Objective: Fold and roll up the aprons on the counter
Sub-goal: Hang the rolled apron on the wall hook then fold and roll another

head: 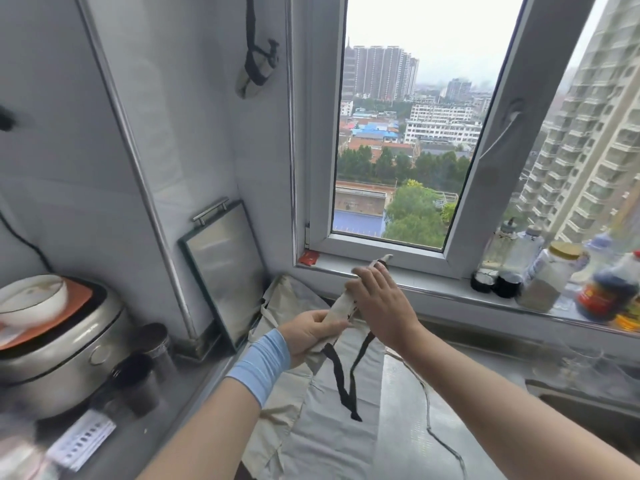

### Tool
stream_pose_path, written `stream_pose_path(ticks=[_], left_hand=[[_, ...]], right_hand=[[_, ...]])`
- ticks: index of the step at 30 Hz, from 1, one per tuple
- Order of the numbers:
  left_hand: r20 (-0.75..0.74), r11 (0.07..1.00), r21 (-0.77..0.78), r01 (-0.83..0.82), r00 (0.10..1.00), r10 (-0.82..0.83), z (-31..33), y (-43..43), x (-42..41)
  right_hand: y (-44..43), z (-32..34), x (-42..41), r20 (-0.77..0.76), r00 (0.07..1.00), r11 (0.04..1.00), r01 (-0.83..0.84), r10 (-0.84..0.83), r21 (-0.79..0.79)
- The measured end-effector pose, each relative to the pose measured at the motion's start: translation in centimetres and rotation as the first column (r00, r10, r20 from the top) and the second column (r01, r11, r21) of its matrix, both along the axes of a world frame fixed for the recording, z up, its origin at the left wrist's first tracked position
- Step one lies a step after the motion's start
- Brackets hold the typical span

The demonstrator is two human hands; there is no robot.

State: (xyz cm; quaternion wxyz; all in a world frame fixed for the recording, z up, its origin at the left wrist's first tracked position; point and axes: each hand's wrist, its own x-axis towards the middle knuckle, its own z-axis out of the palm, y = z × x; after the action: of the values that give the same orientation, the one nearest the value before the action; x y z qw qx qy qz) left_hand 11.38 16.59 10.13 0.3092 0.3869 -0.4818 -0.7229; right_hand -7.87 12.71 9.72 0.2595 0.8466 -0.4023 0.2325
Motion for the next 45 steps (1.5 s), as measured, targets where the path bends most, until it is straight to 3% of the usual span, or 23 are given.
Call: stream_pose_path(ticks=[4,6,11,15,18,20,23,25,28,30,33,36,41,45], left_hand=[[-0.143,0.998,0.006,-0.059,0.988,0.059,1.1,1.9,-0.5],[-0.178,0.994,-0.017,-0.112,0.978,0.107,1.4,2.3,-0.6],[0.038,0.954,-0.133,-0.27,0.96,0.277,2.1,2.6,-1.1],[0.013,0.973,-0.223,-0.054,0.998,0.059,3.6,3.2,-1.7],[-0.11,0.98,-0.196,0.019,0.993,-0.042,4.6,3.8,-1.8],[-0.135,0.988,-0.153,0.017,0.99,-0.038,5.2,4.0,-1.8],[-0.038,0.988,-0.149,-0.028,0.999,0.023,6.2,4.3,-1.8],[0.019,0.982,-0.174,-0.068,0.997,0.072,6.6,4.5,-1.7],[0.066,0.966,-0.223,-0.128,0.987,0.146,7.2,4.7,-1.0],[0.102,0.961,-0.244,-0.134,0.981,0.162,7.6,4.8,-0.5],[0.139,0.945,-0.304,-0.122,0.975,0.171,8.4,4.5,-0.4],[0.169,0.926,-0.364,-0.096,0.971,0.167,9.4,4.4,-0.7],[0.197,0.88,-0.447,-0.158,0.943,0.269,10.4,4.3,-1.0],[0.274,0.866,-0.477,-0.152,0.91,0.311,10.7,4.0,-1.4]], right_hand=[[1.2,1.6,0.8,0.198,0.98,0.998,0.009,-0.022,0.066],[2.2,2.6,1.0,0.265,0.961,0.979,0.03,-0.084,0.201],[4.1,5.6,1.7,0.589,0.717,0.75,-0.14,-0.374,0.647],[5.4,8.0,3.3,0.648,0.564,0.551,-0.363,-0.512,0.752],[5.6,9.7,3.9,0.642,0.498,0.543,-0.35,-0.583,0.763],[5.6,10.8,4.1,0.62,0.512,0.571,-0.275,-0.594,0.774],[6.1,12.3,4.2,0.526,0.63,0.556,-0.176,-0.571,0.813],[6.5,13.3,3.7,0.49,0.67,0.468,-0.234,-0.557,0.852],[6.4,14.1,2.4,0.516,0.698,0.239,-0.462,-0.497,0.854],[6.4,14.3,2.0,0.492,0.738,0.167,-0.472,-0.463,0.866],[6.8,14.6,2.6,0.497,0.743,0.286,-0.407,-0.448,0.867],[7.0,14.8,3.0,0.597,0.638,0.421,-0.427,-0.487,0.8],[7.1,15.0,2.3,0.694,0.492,0.456,-0.526,-0.526,0.718],[7.2,14.9,2.0,0.698,0.474,0.446,-0.543,-0.537,0.711]])
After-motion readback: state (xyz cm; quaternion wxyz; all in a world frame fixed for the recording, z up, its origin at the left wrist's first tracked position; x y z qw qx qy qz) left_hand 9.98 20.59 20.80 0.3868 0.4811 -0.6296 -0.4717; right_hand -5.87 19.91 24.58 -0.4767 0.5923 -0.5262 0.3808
